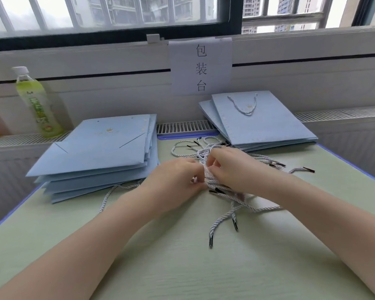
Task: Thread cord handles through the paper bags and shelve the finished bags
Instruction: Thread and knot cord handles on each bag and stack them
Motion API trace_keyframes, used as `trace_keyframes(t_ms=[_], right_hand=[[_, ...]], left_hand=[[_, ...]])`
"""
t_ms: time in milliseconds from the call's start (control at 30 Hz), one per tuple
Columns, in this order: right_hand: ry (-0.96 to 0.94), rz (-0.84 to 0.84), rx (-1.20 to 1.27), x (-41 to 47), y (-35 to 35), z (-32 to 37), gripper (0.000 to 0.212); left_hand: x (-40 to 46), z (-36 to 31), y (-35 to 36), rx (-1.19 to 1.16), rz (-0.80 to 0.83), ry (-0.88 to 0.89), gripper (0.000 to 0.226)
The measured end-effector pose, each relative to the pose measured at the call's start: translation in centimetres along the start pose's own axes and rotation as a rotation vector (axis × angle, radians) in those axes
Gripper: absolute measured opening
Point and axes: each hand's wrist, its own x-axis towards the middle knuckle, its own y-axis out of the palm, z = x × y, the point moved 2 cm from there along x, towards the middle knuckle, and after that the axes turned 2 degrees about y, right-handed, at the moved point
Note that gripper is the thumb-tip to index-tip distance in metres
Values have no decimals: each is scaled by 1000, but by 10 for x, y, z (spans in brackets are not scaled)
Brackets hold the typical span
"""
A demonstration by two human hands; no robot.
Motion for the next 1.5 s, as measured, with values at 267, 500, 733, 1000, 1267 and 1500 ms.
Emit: trace_keyframes(t_ms=[267,500,733,1000,1267,1500], right_hand=[[-58,212,-25,-8,-9,2,25],[-48,-64,70,1,3,-2,10],[-51,-259,400,3,-3,1,17],[-117,-174,899,-5,-17,19,7],[111,-168,1605,0,-33,11,16],[309,-1,1895,0,-28,10,19]], left_hand=[[-2,27,-10,-34,-251,-316,19],[1,16,-18,-167,-473,-210,15],[0,7,-25,-471,-465,-206,11],[1,3,-23,-636,-394,-166,19],[-2,28,-37,310,-134,-358,61],[-9,62,-40,373,135,-613,52]])
